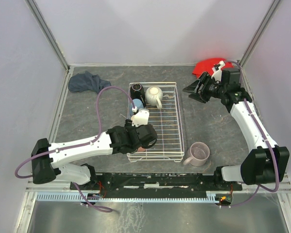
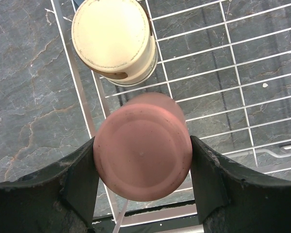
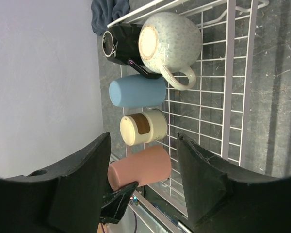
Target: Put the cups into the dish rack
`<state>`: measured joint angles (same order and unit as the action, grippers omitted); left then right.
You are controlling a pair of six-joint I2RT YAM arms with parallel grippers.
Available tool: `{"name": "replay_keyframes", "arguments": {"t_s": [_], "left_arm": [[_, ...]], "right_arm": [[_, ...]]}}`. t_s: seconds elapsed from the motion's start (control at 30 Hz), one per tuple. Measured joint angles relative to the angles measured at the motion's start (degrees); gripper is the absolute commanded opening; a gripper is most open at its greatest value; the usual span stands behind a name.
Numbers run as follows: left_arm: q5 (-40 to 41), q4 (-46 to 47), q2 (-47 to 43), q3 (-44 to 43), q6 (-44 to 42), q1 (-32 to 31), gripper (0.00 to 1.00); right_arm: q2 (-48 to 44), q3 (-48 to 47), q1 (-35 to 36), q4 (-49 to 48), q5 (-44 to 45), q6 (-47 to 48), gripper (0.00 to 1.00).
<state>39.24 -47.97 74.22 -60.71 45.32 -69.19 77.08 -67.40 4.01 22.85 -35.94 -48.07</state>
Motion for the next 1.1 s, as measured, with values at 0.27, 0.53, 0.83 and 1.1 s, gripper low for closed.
{"name": "replay_keyframes", "arguments": {"t_s": [0.27, 0.53, 0.83, 1.1], "left_arm": [[-0.20, -1.75, 0.24, -0.52, 0.13, -0.02, 0.85], [-0.15, -3.26, 0.09, -1.03, 0.28, -0.02, 0.88], [2.34, -8.48, -2.43, -11.54, 0.28, 0.00, 0.97], [0.59, -7.67, -5.25, -23.85, -1.92, 3.37, 0.99]], "right_arm": [[0.13, 0.00, 0.00, 2.05, 0.00, 1.42, 0.66], [0.55, -1.46, 0.00, 8.52, 2.25, 5.01, 0.68], [-3.30, -2.69, 0.00, 28.79, 16.20, 11.56, 0.65], [-15.72, 5.53, 1.11, 37.62, 24.24, 8.72, 0.57]]}}
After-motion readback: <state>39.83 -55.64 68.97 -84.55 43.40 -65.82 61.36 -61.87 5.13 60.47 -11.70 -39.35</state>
